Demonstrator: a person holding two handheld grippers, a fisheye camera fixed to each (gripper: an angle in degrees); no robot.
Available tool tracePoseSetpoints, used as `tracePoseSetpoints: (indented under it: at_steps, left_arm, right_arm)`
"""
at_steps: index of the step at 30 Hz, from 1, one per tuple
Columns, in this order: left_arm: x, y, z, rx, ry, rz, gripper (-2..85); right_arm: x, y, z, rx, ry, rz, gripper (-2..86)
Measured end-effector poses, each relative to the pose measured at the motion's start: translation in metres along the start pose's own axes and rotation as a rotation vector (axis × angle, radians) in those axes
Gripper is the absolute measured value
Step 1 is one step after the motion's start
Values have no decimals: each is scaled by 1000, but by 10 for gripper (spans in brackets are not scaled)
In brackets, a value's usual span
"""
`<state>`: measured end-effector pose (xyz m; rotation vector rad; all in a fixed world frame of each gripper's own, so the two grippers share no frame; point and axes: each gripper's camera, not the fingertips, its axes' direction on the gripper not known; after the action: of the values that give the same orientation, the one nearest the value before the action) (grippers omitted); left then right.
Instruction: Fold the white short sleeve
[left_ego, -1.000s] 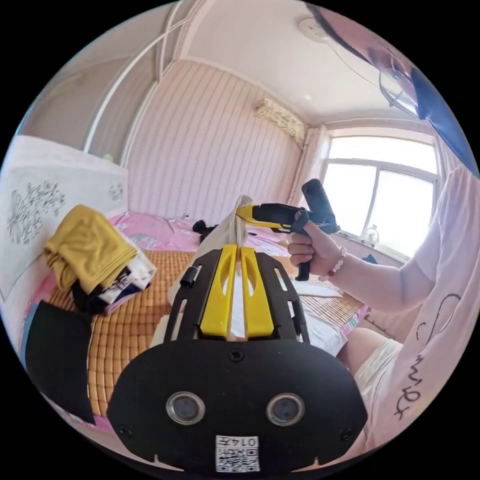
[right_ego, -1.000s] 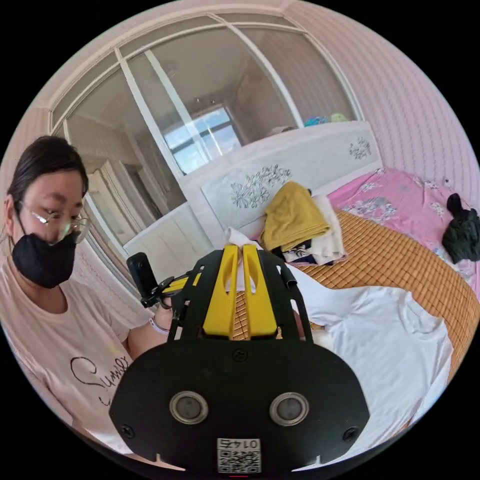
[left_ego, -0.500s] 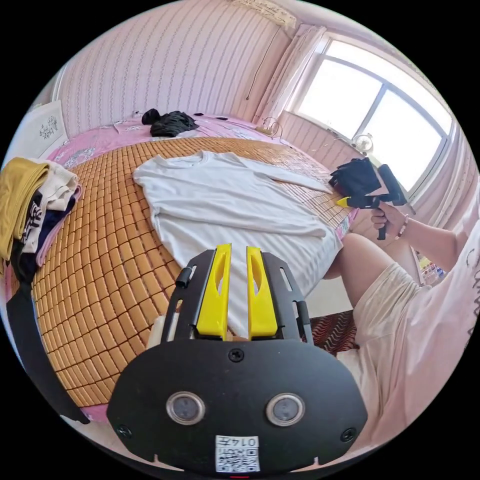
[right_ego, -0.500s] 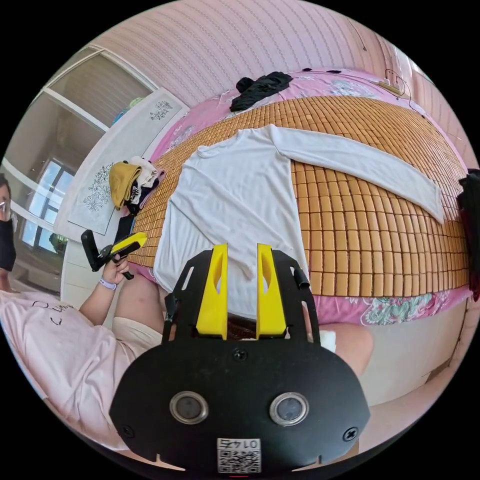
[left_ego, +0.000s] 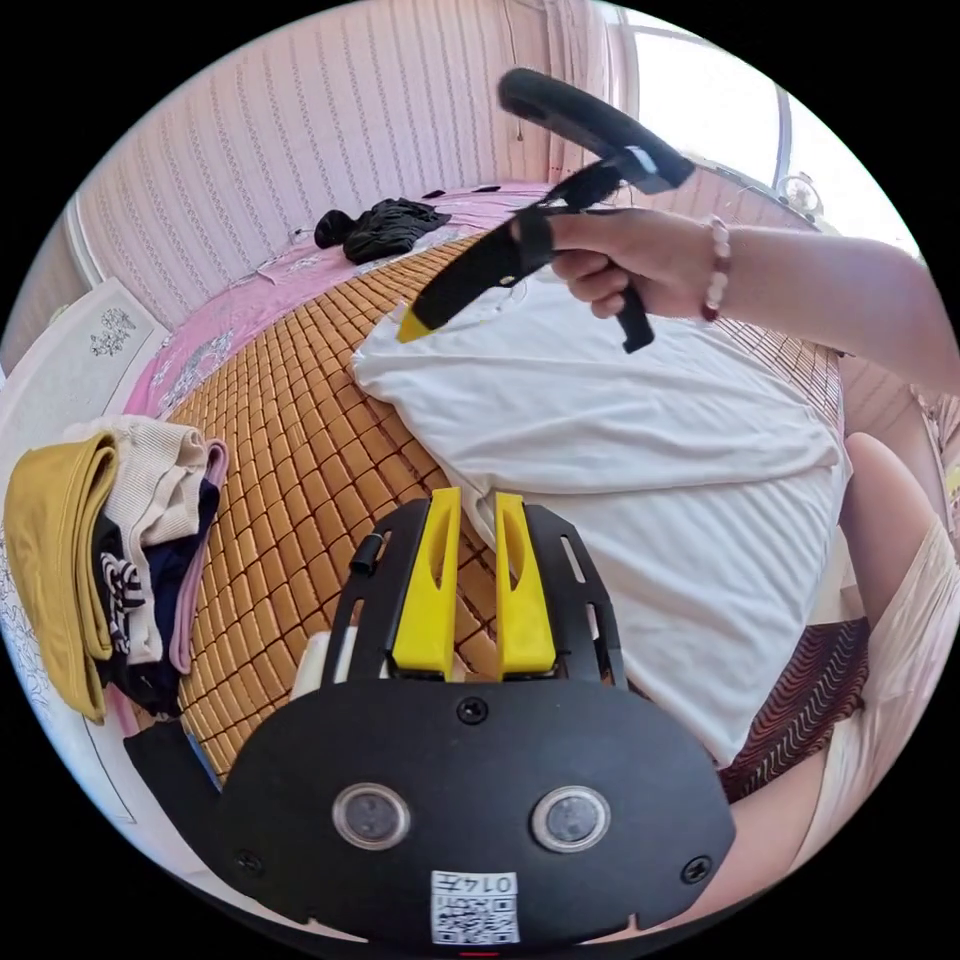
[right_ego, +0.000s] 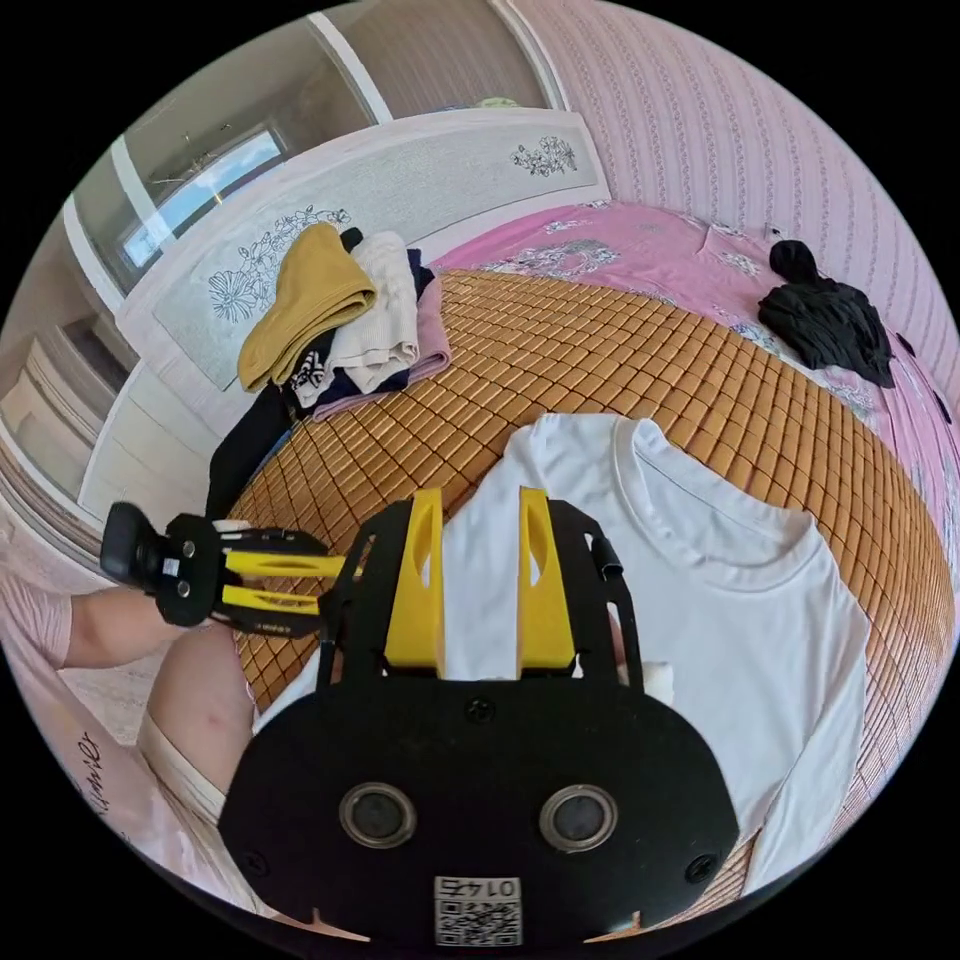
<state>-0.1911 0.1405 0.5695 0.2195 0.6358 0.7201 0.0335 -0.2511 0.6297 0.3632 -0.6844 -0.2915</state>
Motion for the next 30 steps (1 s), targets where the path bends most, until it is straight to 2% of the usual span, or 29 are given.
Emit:
tracePoseSetpoints:
  at_steps: [2,3,7,9,12,14,17,19,22,25,28,30]
  left_arm:
    - [-3,-10,15,-34,-29,-25,39]
    - [-4,-12,19,-48,-27,-32,29]
    - [-14,-19,25,-15,15,-85,-4]
    - [-21,-21,29,-16,18,-134,-5]
    - [-38,-21,37,9,122,-271,1]
    - [-50,-21,42,4,187,-364,35]
    - [-50,-23,37,6,156,-378,62]
    - [-40,-25,25,30,84,-349,64]
    - [-5,-33,9,72,80,-235,59]
    - [55,-50,10,62,237,-83,55]
    - [127,-71,19,48,447,46,55]
    - [169,-84,26,26,498,134,55]
  right_arm:
    - [10,-23,16,-45,6,63,98]
    - [13,-35,22,-96,9,73,53]
    - [8,-69,-5,-43,63,-16,8]
    - [9,-80,-13,-57,58,-28,6]
    - [7,-83,-24,-98,98,-71,12]
    - [13,-80,-44,-69,137,-14,24]
    - [27,-57,-112,30,77,48,43]
    - [33,-5,-187,147,53,57,47]
    - [27,91,-261,144,126,54,46]
    - [21,198,-308,82,248,188,39]
    - [15,282,-332,43,263,347,34]
    - [11,312,-337,40,243,402,35]
